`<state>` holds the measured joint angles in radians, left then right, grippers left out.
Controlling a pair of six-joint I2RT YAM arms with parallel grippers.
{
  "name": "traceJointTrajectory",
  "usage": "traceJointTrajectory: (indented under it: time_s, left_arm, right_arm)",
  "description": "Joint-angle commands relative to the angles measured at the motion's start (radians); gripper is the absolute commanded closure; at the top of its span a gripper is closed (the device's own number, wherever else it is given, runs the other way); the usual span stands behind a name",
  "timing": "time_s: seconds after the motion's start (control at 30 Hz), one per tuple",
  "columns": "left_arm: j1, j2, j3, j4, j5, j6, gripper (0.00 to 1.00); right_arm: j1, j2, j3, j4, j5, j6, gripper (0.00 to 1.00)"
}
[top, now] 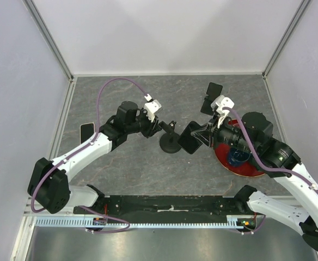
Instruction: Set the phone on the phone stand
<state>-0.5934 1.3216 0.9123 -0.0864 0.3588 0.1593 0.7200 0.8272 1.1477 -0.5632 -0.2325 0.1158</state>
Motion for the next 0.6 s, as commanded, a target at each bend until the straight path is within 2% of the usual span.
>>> traceJointTrajectory:
  time_s: [0.0,0.57]
  left_arm:
    - [-0.003,-0.016,0.000,0.116,0.034,0.069,0.66]
    - [-0.003,-0.053,-0.105,0.231,0.028,0.059,0.70]
  right_arm:
    - [-0.001,-0.014,0.026,0.071,-0.019,-0.010,1.00]
    - [0.001,0.010,0.031,0.106,-0.053,-0.016,1.00]
